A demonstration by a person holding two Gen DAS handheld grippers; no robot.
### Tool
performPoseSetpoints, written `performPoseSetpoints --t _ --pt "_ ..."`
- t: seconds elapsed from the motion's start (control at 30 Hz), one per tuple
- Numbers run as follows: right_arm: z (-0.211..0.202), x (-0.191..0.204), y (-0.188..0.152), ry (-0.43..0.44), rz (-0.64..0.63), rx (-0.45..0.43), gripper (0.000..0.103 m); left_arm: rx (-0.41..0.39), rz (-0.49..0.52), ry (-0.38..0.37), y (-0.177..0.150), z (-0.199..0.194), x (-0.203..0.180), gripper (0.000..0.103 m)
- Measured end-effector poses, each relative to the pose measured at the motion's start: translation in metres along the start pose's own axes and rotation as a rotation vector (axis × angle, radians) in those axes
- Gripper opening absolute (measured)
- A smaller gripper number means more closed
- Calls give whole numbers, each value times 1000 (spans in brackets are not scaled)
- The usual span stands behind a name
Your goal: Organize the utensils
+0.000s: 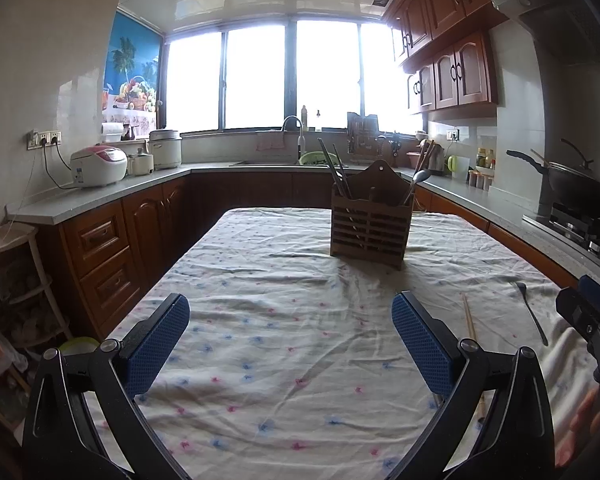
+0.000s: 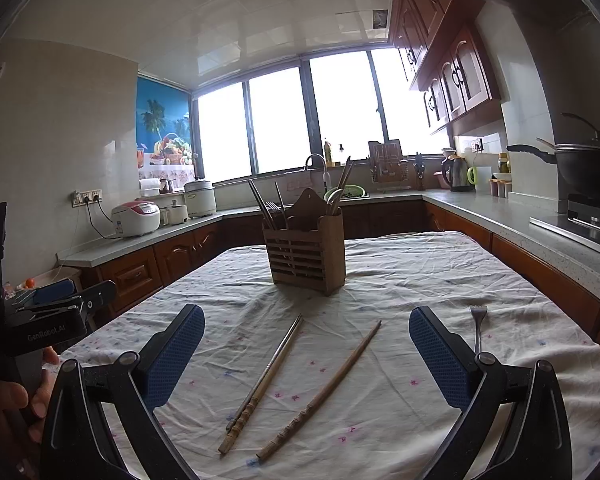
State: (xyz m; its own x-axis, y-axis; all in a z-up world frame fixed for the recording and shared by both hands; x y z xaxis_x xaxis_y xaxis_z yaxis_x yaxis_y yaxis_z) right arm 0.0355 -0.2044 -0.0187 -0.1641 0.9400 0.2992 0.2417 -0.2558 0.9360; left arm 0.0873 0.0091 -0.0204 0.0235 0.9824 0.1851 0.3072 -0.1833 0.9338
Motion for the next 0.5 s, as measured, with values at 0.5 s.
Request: performPoseSetpoints --t 0.5 --pt "-2 1 1 3 1 -3 103 -15 20 -13 5 -8 -7 103"
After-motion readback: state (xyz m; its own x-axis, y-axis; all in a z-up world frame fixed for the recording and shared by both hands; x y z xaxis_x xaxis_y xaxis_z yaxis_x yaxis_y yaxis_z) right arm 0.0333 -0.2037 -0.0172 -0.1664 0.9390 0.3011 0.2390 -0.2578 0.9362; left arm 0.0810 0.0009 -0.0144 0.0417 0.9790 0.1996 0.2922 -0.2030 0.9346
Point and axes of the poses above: each gripper's, at about its wrist camera, not at the fingertips, and z roughly the way its jaws point, x to its left, y to its top, the point moved 6 cm from there along z, roughly the way its jaws point, and after that the axes turned 12 degrees about z, right-handed, at the moved point
